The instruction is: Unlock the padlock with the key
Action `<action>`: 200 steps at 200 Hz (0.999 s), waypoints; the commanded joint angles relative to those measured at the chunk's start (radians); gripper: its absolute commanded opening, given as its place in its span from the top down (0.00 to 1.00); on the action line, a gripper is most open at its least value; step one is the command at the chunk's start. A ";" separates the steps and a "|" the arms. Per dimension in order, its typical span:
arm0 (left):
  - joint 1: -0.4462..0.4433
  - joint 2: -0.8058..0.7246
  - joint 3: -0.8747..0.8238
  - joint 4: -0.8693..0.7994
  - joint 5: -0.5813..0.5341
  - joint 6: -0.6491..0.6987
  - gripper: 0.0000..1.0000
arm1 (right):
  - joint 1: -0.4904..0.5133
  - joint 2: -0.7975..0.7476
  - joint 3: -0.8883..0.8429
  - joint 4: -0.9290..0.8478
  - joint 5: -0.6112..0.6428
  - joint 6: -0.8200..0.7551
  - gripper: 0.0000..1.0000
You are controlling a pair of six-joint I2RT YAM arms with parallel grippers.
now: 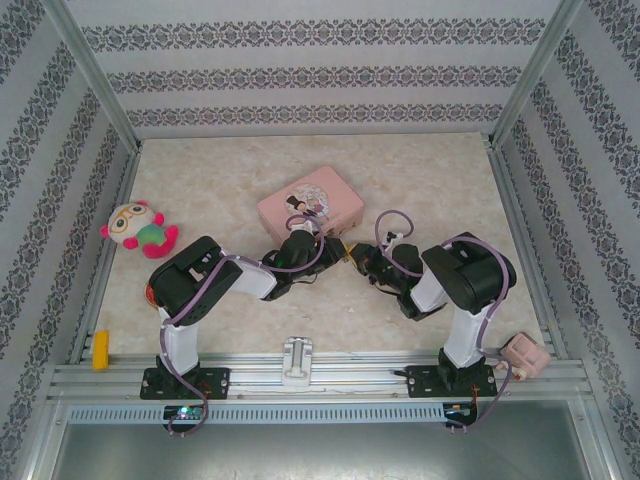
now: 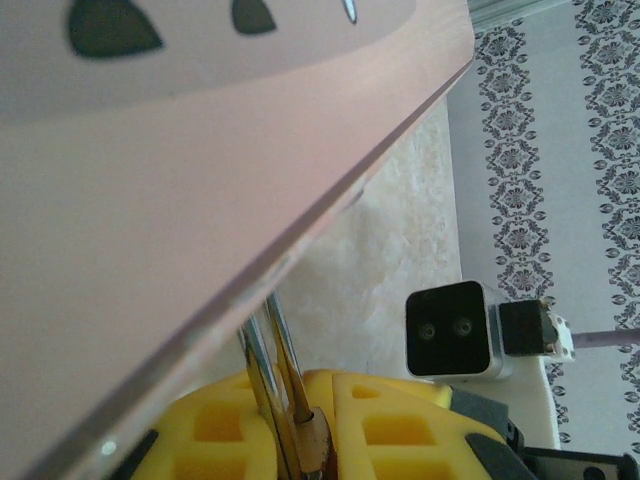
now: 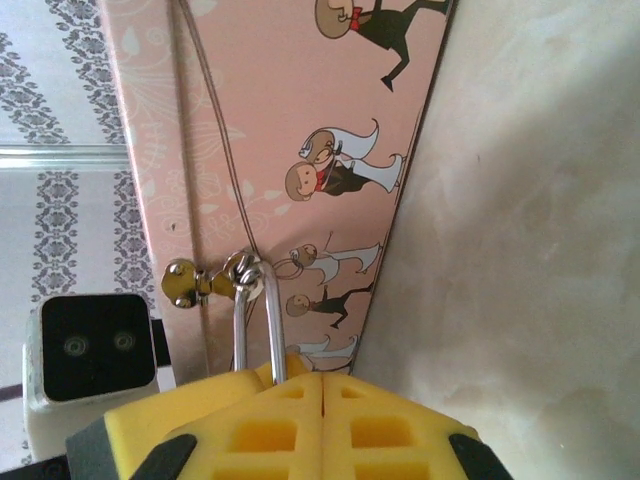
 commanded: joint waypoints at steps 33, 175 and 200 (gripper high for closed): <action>-0.010 -0.020 0.028 -0.118 0.111 -0.103 0.94 | 0.019 -0.114 -0.098 -0.074 0.032 -0.176 0.87; 0.020 -0.009 0.080 -0.154 0.176 -0.161 0.96 | 0.263 -0.889 0.173 -1.497 0.565 -0.877 0.68; 0.023 -0.012 0.090 -0.183 0.198 -0.172 0.96 | 0.309 -0.862 0.237 -1.584 0.614 -0.971 0.68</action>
